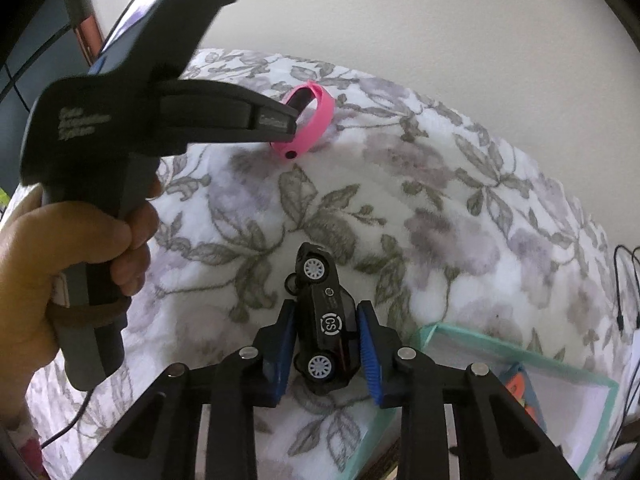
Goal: Organize rigid objects
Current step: 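Grasp the pink watch band with the left gripper while the right grasps the black car, then carry the pink watch band and black car into the tray and open both grippers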
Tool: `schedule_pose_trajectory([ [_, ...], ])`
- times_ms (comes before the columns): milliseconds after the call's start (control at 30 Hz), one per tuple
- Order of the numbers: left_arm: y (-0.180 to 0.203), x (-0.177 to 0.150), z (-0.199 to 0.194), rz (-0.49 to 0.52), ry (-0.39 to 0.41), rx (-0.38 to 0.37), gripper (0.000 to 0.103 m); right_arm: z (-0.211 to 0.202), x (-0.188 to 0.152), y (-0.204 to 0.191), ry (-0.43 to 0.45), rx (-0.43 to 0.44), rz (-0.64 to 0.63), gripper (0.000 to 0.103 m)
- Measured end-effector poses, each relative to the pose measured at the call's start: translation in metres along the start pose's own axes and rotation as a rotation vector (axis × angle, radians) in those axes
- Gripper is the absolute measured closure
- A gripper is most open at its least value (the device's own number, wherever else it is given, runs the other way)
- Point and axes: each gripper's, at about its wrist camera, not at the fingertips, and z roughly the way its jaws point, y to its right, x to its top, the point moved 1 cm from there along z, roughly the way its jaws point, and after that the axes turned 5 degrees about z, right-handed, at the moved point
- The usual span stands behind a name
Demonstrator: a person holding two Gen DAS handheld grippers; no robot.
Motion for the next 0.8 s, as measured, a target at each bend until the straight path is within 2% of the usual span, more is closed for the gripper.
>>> schedule_pose_trajectory([
  [300, -0.015, -0.026, -0.043, -0.094, 0.004, -0.013, 0.090, -0.037, -0.022, -0.014, 0.028, 0.031, 0.039, 0.071],
  [667, -0.018, -0.075, -0.133, -0.237, 0.029, -0.089, 0.090, -0.107, -0.059, -0.022, 0.085, 0.041, 0.146, 0.071],
  [800, -0.006, -0.096, -0.163, -0.229, 0.044, -0.099, 0.090, -0.128, -0.082, -0.022, 0.109, 0.026, 0.180, 0.071],
])
